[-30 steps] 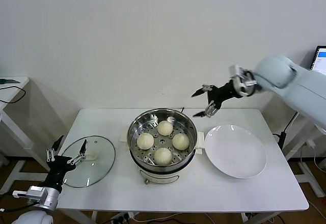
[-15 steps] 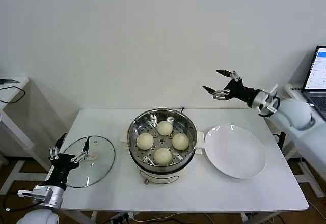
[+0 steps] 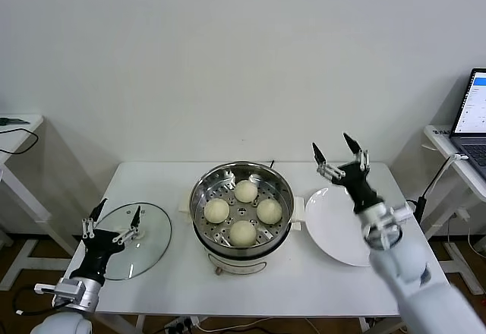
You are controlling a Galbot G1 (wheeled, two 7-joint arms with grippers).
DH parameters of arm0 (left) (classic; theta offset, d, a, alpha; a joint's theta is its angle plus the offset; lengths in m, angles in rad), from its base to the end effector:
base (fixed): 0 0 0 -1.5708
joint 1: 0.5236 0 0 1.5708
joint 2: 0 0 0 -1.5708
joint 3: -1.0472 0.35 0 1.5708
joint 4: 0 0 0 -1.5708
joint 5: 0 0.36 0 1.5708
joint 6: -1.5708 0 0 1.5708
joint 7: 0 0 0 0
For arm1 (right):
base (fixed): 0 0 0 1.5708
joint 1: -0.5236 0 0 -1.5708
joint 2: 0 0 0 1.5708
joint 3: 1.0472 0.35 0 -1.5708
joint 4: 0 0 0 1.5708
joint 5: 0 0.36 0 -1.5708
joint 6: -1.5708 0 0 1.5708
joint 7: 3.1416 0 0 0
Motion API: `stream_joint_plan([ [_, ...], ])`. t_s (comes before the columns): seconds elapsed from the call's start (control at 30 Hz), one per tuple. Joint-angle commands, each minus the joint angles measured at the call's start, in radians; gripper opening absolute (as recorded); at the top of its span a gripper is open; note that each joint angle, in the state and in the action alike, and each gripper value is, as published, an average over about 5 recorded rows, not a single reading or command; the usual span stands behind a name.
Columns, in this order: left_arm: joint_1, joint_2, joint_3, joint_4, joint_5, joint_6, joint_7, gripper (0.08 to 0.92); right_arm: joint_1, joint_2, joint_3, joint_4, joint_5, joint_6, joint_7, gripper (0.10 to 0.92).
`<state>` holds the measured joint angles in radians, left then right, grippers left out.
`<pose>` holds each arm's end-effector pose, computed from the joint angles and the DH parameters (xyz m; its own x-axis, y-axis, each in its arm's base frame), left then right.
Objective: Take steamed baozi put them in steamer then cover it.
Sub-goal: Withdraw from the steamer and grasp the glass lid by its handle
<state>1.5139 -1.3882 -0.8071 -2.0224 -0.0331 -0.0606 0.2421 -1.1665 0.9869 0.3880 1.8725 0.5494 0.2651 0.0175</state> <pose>0.1998 0.1241 -0.2946 -0.9963 0.0802 -0.0313 0.0691 0.9618 0.2649 0.3110 -0.0952 -0.2673 -0.9152 -0.2422 -0.3222 -0.2557 0.9668 -0.0004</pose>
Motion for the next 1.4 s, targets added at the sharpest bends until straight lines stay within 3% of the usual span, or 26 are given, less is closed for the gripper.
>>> stream_joint_plan([
  [0.03, 0.006, 0.006, 0.031, 0.039, 0.212, -0.153, -0.012, 0.823, -0.303, 0.291, 0.129, 0.096, -0.15, 0.132, 0.119, 0.823],
  [0.27, 0.03, 0.007, 0.013, 0.123, 0.777, -0.397, -0.184, 0.823, -0.302, 0.317, 0.124, 0.073, -0.159, 0.141, 0.125, 0.823],
  [0.47, 0.032, 0.027, -0.045, 0.229, 1.175, -0.471, -0.309, 0.823, -0.282, 0.332, 0.103, 0.06, -0.166, 0.14, 0.124, 0.823],
  [0.6, 0.014, 0.047, -0.092, 0.313, 1.337, -0.474, -0.341, 0.823, -0.271, 0.343, 0.091, 0.046, -0.176, 0.142, 0.123, 0.823],
  [0.83, -0.025, 0.08, -0.136, 0.418, 1.411, -0.459, -0.344, 0.823, -0.26, 0.354, 0.083, 0.015, -0.192, 0.155, 0.116, 0.823],
  [1.4, -0.101, 0.067, -0.112, 0.459, 1.403, -0.41, -0.358, 0.823, -0.246, 0.361, 0.079, -0.007, -0.195, 0.16, 0.111, 0.823],
])
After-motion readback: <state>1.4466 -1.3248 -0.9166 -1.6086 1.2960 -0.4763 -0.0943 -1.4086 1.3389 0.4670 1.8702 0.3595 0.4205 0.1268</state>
